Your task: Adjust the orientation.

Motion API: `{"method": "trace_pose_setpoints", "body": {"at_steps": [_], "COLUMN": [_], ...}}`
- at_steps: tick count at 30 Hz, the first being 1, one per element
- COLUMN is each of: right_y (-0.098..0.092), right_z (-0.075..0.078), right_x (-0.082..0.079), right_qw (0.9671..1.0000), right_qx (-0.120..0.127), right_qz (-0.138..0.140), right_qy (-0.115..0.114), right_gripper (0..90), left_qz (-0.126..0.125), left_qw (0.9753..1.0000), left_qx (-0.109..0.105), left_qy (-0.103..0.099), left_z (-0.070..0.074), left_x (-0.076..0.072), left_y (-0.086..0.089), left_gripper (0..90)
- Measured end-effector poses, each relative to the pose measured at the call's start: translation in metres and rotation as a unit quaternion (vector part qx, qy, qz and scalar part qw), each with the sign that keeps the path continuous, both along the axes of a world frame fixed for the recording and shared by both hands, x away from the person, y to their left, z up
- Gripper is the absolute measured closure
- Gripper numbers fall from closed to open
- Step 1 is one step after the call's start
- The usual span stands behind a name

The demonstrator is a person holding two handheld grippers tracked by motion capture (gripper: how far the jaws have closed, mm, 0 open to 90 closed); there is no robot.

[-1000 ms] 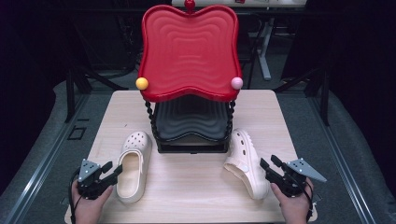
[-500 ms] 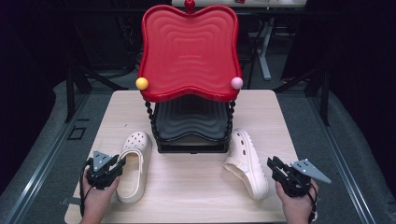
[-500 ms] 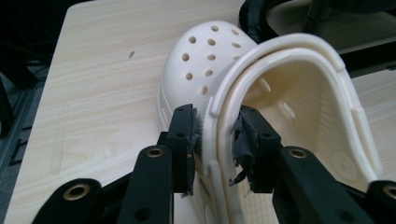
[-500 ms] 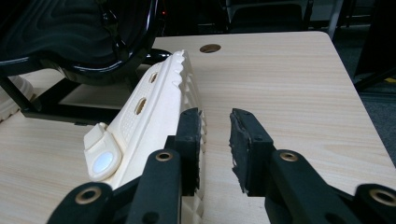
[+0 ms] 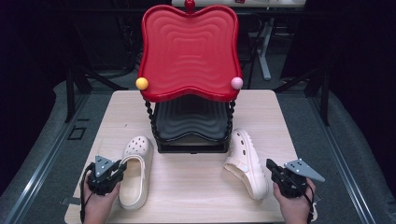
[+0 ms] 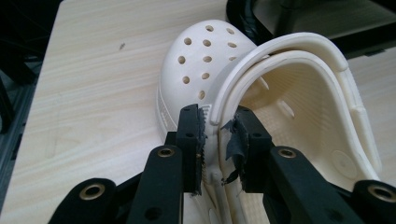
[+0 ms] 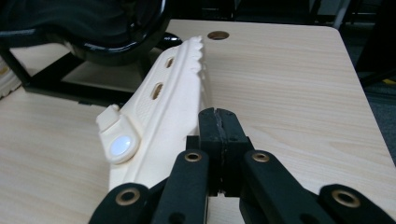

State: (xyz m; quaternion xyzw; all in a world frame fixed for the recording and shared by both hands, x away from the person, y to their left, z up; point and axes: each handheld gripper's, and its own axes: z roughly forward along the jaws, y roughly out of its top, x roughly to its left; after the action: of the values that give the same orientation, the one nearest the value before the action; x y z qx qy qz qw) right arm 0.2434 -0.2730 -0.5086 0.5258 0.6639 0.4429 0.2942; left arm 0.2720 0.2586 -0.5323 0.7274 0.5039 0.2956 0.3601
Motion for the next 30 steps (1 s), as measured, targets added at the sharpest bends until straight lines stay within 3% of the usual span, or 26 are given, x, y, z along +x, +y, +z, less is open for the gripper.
{"method": "trace_pose_setpoints", "body": {"at_steps": [7,11,16,18,24,26,30], "right_y": [0.017,0.027,0.033,0.032,0.024,0.015,-0.001], "right_z": [0.003,-0.001,-0.005,-0.004,-0.003,-0.003,-0.004], "right_x": [-0.004,-0.003,0.000,0.000,0.002,0.004,0.007], "right_qw": [0.9987,0.9976,0.9964,0.9964,0.9969,0.9983,0.9985], "right_qx": [-0.047,-0.059,-0.071,-0.072,-0.075,-0.055,-0.045], "right_qz": [0.020,0.036,0.045,0.041,0.017,0.007,-0.023], "right_qy": [0.002,0.007,0.015,0.016,0.015,0.017,0.023], "right_gripper": [90.0,90.0,90.0,90.0,90.0,90.0,90.0], "left_qz": [-0.013,-0.019,-0.023,-0.027,-0.037,-0.036,-0.037], "left_qw": [0.9996,0.9997,0.9994,0.9992,0.9985,0.9984,0.9984], "left_qx": [-0.015,-0.008,-0.023,-0.029,-0.036,-0.038,-0.037], "left_qy": [0.021,0.016,0.007,-0.008,-0.020,-0.020,-0.024], "left_z": [0.004,0.003,-0.001,-0.002,-0.001,-0.001,-0.001], "left_x": [-0.010,-0.011,-0.011,-0.011,-0.013,-0.013,-0.014], "left_y": [-0.006,-0.008,-0.006,-0.005,-0.002,-0.001,-0.002], "left_gripper": [74.4,73.8,70.6,65.3,62.8,61.9,60.9]}}
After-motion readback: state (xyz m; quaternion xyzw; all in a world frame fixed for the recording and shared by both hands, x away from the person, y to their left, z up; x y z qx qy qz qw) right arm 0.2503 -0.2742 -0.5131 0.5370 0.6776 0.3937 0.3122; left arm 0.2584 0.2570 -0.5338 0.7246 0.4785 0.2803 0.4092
